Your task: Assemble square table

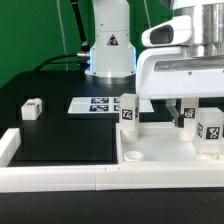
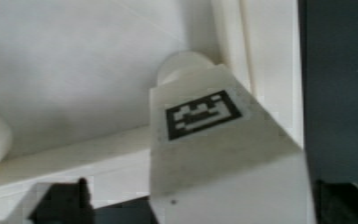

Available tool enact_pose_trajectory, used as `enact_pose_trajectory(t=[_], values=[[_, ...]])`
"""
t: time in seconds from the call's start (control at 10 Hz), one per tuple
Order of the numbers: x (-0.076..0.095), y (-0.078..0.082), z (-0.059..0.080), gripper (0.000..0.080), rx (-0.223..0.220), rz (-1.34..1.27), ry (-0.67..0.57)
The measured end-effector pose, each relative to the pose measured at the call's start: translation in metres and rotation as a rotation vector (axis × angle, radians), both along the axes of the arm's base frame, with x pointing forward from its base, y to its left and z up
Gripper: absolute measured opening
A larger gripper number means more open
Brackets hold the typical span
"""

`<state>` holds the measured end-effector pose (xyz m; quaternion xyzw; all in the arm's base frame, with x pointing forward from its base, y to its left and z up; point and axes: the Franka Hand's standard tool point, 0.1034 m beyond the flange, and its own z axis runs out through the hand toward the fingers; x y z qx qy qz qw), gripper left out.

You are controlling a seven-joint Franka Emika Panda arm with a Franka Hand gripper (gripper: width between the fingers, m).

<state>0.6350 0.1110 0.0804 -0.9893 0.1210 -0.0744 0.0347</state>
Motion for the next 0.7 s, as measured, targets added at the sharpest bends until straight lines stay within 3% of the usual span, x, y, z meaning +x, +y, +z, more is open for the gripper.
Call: enact_pose_trajectory(t=[0.2, 0.5, 0.7], values=[[-0.0002, 0.0007, 0.0, 0.0288, 0.027, -0.167, 0.009], [-0.0017, -0.0003, -0.0011, 0.0288, 0.063, -0.414, 0.028], [-0.0039, -0.004, -0.0013, 0.0288, 0.11, -0.732, 0.066]])
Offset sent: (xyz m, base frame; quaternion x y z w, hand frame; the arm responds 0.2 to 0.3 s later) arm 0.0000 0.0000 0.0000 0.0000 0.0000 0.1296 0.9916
